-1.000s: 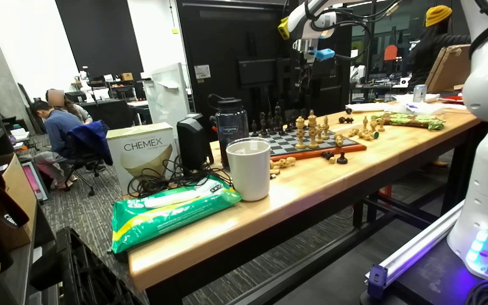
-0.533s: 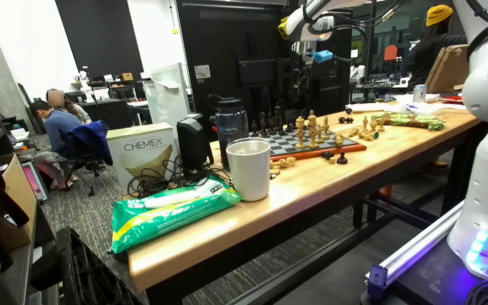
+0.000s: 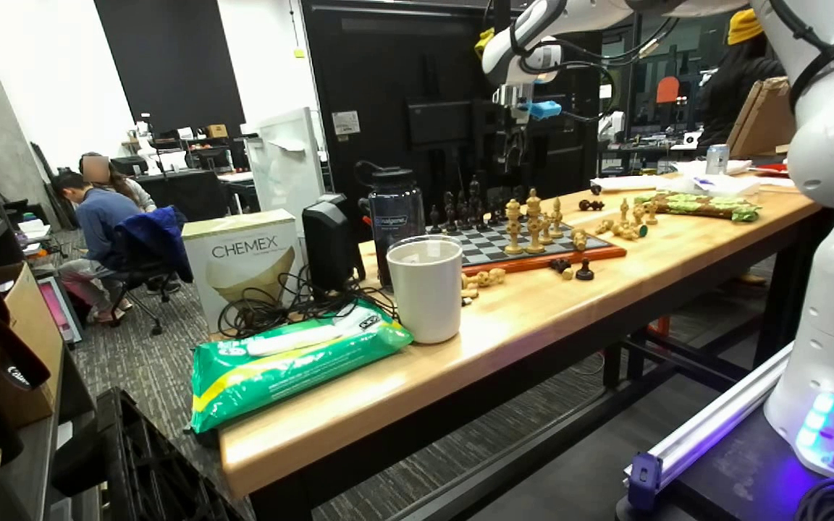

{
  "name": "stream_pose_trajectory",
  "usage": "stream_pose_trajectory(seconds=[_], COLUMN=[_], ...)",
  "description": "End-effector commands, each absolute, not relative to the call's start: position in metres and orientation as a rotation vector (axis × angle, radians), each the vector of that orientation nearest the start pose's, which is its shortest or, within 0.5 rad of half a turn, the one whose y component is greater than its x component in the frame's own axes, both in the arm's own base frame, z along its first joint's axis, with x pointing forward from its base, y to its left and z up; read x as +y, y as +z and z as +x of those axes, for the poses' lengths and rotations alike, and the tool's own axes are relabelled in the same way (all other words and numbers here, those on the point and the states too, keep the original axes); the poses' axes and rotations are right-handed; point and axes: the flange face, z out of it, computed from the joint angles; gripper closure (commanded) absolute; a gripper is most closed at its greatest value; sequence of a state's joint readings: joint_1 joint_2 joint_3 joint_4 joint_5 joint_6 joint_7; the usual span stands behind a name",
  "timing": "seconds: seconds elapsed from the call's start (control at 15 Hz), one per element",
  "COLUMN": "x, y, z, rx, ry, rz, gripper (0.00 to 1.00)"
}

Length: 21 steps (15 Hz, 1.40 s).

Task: Put the dark brown chess piece on the board

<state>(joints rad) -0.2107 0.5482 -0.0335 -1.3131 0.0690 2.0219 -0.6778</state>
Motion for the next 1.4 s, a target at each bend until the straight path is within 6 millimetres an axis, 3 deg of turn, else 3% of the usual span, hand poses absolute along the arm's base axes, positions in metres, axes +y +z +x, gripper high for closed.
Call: stream_pose_trajectory(seconds=[0.0,0.6,1.33], x=[-0.173,-0.184,-0.183], y=[0.435,0.408,0.381], z=[0.724,0.739,0.752], rx=[-0.675,-0.651,-0.637], ry=[-0.238,-0.14,-0.05], rz=[-3.058,-3.035,-3.023], gripper=[0.0,0.0,0.0])
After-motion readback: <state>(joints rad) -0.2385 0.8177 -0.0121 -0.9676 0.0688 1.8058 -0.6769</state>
